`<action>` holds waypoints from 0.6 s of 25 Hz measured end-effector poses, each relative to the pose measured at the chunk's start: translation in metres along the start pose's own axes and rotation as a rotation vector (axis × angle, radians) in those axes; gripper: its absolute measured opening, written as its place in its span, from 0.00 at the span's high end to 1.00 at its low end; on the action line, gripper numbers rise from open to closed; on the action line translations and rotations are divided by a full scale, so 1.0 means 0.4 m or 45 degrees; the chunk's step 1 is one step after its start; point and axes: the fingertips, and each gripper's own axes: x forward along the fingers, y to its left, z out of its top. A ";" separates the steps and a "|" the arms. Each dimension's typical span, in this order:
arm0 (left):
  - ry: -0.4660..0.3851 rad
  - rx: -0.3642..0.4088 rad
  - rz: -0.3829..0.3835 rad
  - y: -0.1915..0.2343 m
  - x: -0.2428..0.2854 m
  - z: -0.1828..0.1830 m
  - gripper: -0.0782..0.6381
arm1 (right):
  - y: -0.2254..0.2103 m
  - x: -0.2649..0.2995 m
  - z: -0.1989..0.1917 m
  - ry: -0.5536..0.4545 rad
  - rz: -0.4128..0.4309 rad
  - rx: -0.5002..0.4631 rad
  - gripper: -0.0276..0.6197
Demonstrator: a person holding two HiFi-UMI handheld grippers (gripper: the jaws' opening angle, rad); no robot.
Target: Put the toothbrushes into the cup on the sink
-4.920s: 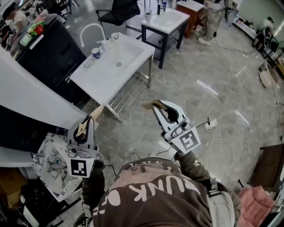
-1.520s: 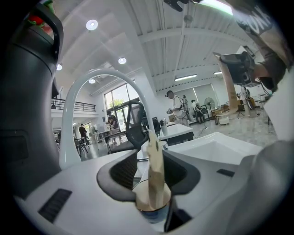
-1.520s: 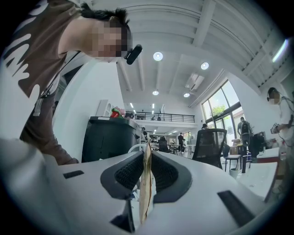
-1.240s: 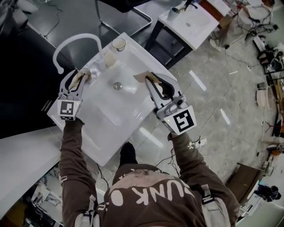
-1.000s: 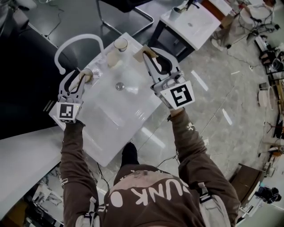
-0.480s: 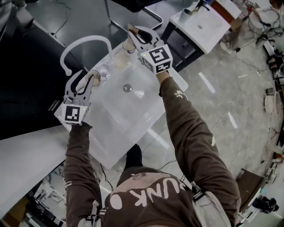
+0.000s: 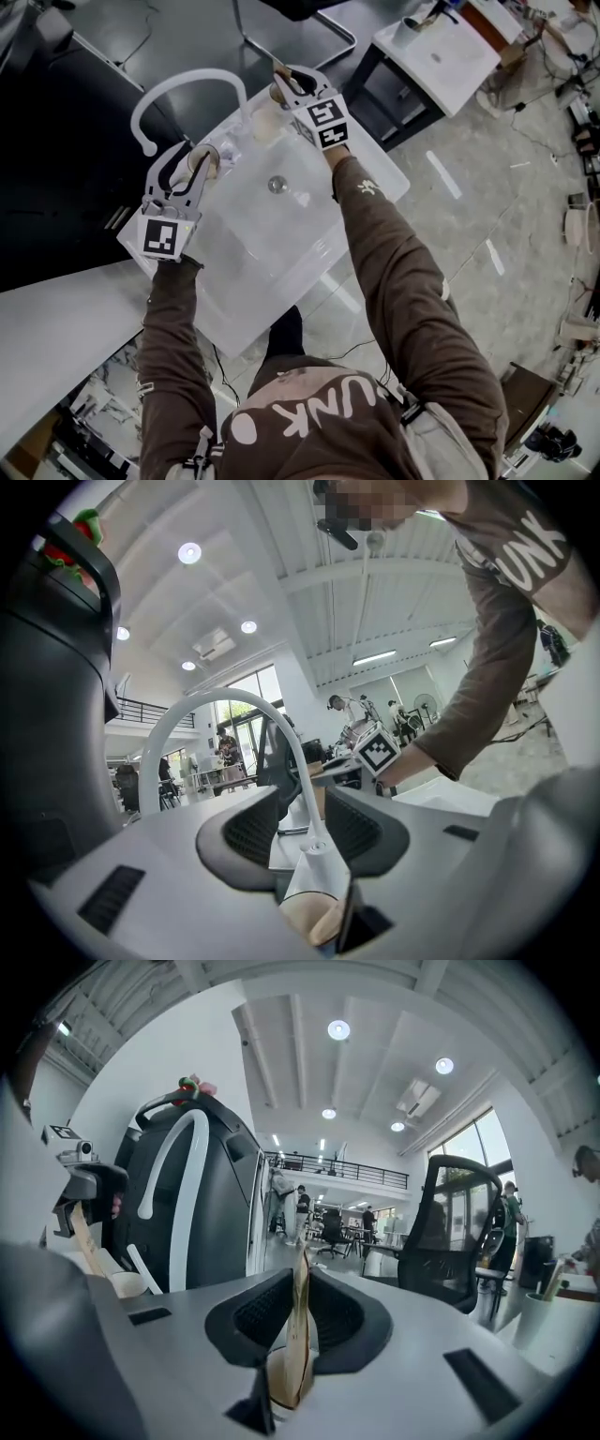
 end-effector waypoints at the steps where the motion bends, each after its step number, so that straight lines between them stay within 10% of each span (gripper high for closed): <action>1: 0.003 0.001 -0.001 -0.001 0.001 0.000 0.70 | -0.004 0.003 -0.015 0.009 -0.007 0.005 0.86; 12: -0.015 -0.014 -0.001 -0.011 0.001 0.013 0.70 | -0.007 -0.009 -0.004 -0.029 -0.022 0.002 0.83; 15: -0.023 -0.006 -0.001 -0.013 -0.001 0.029 0.70 | 0.004 -0.033 0.028 -0.052 0.007 0.000 0.67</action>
